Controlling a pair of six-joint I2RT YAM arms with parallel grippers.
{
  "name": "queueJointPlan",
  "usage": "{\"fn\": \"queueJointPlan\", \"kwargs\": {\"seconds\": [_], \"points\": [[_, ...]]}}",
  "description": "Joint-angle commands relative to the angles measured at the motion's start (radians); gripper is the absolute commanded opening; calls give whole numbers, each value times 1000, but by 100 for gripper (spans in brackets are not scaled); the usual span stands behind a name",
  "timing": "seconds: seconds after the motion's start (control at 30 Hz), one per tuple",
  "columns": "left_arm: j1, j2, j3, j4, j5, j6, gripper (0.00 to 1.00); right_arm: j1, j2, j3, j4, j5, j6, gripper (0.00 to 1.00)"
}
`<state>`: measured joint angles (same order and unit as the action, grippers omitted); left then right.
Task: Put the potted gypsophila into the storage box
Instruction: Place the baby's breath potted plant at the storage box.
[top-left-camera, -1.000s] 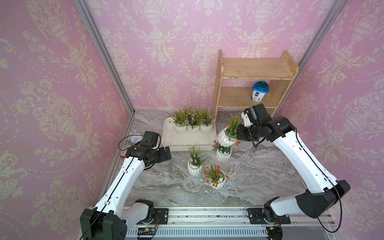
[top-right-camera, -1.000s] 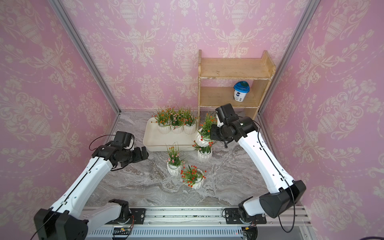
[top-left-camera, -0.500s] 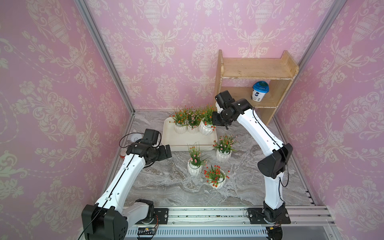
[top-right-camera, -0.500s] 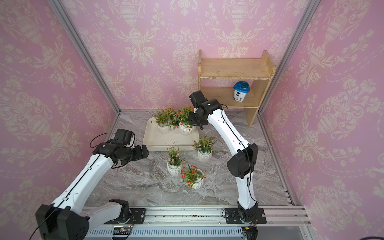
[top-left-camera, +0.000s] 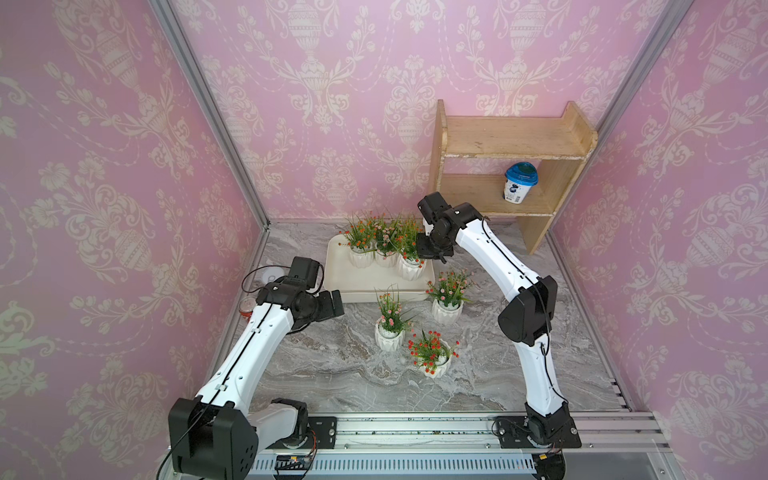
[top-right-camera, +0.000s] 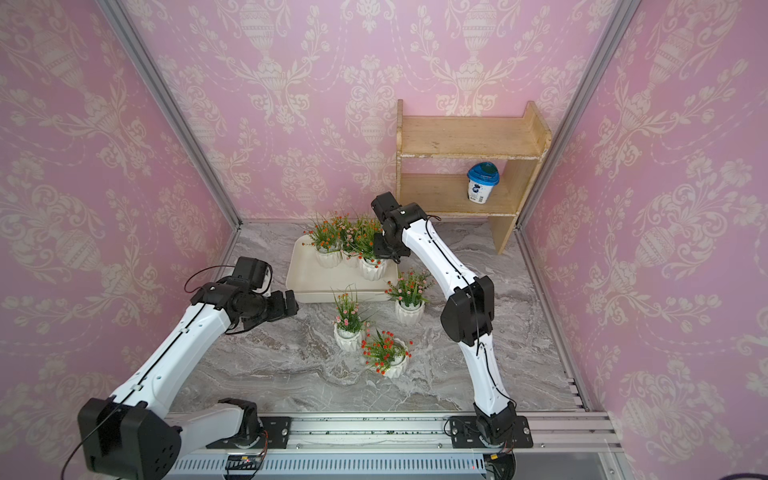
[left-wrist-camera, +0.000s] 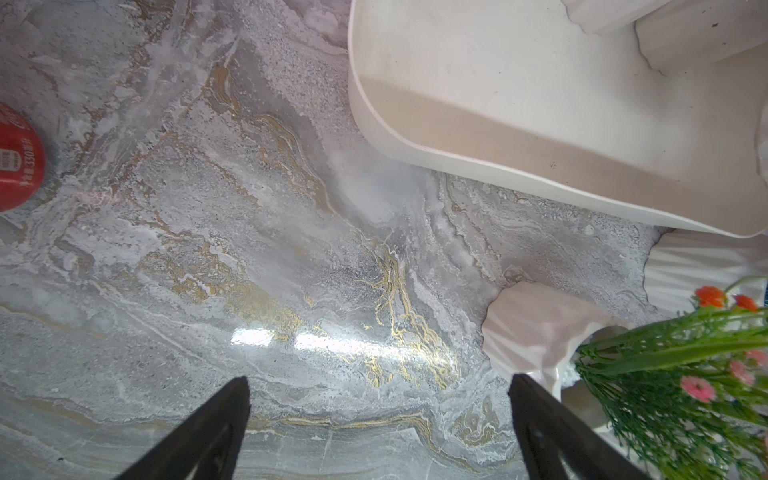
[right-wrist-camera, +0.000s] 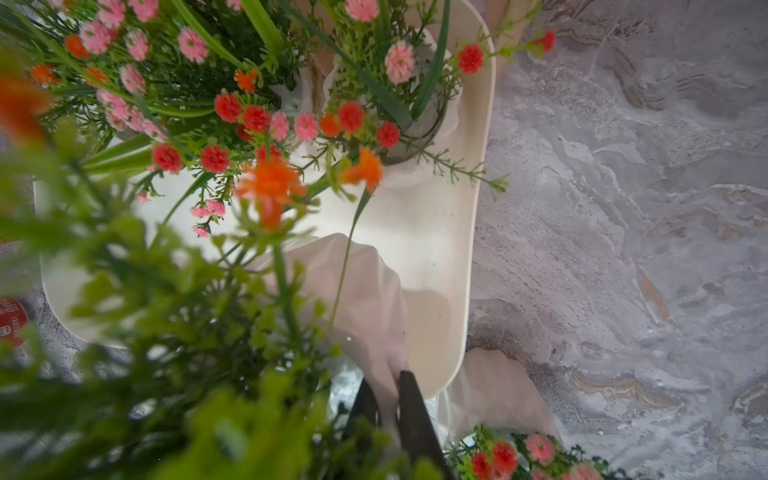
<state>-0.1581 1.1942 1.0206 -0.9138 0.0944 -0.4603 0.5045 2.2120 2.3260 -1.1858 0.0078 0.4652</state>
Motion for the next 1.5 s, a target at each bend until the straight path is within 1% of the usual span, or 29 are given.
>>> {"fn": "queueJointPlan", "kwargs": {"seconds": [0.0, 0.33, 0.9, 1.03, 1.13, 1.47], "points": [[12, 8, 19, -2, -5, 27, 99, 0, -13, -25, 29, 14, -23, 0], [12, 6, 17, -10, 2, 25, 99, 1, -48, -181, 90, 45, -41, 0], [14, 11, 7, -8, 7, 18, 99, 0, -96, -368, 161, 73, -39, 1], [13, 10, 4, -7, 8, 17, 99, 1, -106, -391, 167, 78, -37, 5], [14, 12, 4, -8, 9, 17, 99, 0, -112, -404, 169, 83, -36, 12], [14, 21, 3, -7, 16, 12, 99, 0, -133, -382, 149, 90, -40, 22]]}}
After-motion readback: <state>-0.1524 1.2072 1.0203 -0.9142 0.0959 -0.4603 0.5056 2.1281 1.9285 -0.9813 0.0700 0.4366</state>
